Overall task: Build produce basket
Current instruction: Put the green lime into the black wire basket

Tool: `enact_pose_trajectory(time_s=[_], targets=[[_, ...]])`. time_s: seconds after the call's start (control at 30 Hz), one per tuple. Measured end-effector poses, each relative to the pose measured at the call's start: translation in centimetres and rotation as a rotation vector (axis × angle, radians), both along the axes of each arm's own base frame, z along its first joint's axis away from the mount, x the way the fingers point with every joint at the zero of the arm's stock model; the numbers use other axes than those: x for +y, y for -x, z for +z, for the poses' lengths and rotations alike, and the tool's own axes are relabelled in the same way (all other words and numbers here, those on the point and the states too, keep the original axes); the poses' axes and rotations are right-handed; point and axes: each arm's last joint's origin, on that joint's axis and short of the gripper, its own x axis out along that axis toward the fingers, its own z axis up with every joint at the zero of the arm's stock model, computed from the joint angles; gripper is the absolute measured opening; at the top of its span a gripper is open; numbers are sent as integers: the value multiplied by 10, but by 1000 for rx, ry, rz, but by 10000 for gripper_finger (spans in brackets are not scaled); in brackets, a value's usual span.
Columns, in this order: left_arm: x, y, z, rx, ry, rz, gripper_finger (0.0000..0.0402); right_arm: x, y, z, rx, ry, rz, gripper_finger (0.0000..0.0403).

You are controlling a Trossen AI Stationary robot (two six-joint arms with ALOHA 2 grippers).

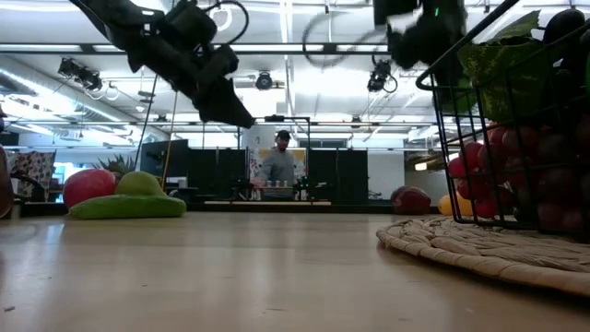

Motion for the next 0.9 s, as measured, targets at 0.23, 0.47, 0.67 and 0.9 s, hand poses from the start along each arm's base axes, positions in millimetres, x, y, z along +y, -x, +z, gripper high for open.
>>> enact_pose_trajectory(time_s=[0.23, 0.47, 0.67, 0.9], targets=[[-2, -3, -5, 7, 76, 31, 132, 77, -1, 13, 11, -15, 75, 200], [-20, -10, -5, 5, 98, -25, 132, 145, 16, 13, 43, -76, 77, 201], [-32, -15, -5, 6, 97, -76, 132, 184, 36, 13, 61, -66, 48, 202], [-32, -15, -5, 5, 85, -75, 132, 202, 48, 12, 19, 8, 43, 231]])
